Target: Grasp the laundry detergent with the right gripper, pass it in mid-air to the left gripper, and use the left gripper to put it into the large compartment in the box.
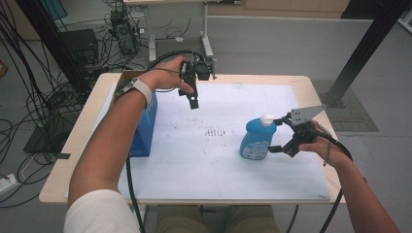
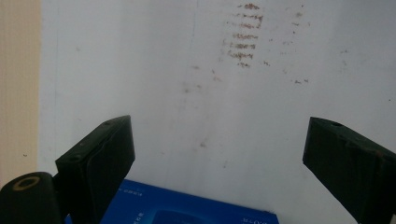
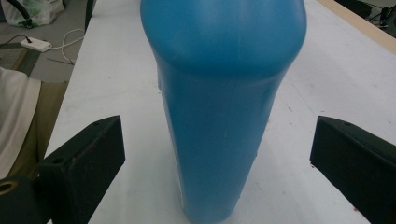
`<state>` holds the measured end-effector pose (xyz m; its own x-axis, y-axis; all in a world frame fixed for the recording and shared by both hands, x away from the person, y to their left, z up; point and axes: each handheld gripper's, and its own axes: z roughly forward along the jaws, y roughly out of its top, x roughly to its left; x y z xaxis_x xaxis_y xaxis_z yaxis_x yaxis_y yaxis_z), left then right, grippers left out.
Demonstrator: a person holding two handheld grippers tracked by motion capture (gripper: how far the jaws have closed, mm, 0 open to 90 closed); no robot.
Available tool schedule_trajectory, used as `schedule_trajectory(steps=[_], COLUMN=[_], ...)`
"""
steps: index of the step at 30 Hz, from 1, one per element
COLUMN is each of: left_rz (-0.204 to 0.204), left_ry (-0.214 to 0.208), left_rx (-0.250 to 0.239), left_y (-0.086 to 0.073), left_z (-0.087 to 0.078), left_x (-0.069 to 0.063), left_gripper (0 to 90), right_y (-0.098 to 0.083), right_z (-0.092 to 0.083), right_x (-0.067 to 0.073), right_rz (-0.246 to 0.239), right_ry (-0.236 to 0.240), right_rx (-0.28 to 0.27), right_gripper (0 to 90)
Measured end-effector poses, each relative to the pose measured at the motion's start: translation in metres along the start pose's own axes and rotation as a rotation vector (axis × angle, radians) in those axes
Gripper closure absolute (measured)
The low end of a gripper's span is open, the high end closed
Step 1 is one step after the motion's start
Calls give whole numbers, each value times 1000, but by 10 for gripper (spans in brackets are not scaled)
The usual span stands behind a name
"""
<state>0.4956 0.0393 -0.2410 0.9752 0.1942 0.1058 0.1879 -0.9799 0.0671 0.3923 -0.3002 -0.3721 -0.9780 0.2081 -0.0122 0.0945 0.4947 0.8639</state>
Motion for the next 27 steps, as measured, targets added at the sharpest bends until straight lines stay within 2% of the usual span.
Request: schedule_trajectory(steps=[27], left_rz=[3], left_ry=[0], left_rx=[3], left_y=[-1], left_z=[1], left_x=[0], left_gripper=[95], right_y=[-2], right_z=[19], right_x=[2], right_rz=[5], right_ry=[4], right_rx=[-29], right_gripper=[36])
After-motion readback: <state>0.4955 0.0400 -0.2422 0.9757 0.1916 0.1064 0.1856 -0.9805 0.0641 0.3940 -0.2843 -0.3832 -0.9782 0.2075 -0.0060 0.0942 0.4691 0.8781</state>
